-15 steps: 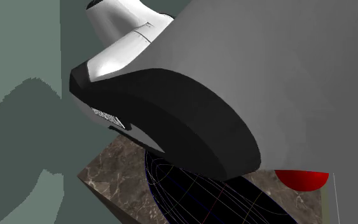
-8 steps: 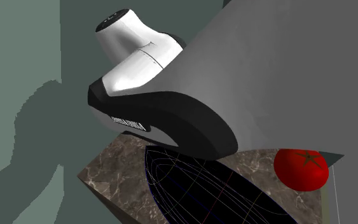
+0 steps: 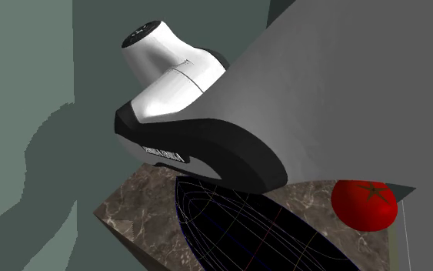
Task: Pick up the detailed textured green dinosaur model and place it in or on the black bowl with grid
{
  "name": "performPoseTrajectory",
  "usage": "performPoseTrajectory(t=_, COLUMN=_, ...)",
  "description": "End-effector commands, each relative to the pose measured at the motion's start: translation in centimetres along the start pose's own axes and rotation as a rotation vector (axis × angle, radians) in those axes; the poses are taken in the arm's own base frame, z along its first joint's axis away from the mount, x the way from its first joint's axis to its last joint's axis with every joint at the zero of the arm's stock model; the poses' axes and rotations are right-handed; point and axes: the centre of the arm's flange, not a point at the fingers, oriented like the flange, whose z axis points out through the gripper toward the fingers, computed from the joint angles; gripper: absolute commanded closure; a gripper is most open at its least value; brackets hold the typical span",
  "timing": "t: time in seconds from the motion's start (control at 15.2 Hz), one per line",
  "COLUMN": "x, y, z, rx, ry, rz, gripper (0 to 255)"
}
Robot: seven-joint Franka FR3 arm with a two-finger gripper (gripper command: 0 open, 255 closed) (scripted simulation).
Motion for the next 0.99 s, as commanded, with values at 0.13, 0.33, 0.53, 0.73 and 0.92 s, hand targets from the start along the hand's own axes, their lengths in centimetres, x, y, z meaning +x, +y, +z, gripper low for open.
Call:
performPoseTrajectory(t=0.13, x=0.0, y=0.0, z=0.0, rx=0.0, ry=0.0, rz=0.0, gripper=255)
performPoseTrajectory(t=0.33, x=0.0, y=0.0, z=0.0, rx=0.0, ry=0.0, rz=0.0, gripper=255)
performPoseTrajectory(t=0.53, x=0.1, y=-0.1, z=0.0, rx=0.0, ry=0.0, rz=0.0, gripper=255)
performPoseTrajectory(t=0.73, x=0.2, y=0.1, z=-0.5, rx=0.0, ry=0.0, rz=0.0, gripper=255)
performPoseTrajectory(t=0.92, x=0.6, y=0.3, z=-2.0, rx=0.0, ry=0.0, rz=0.0, gripper=255)
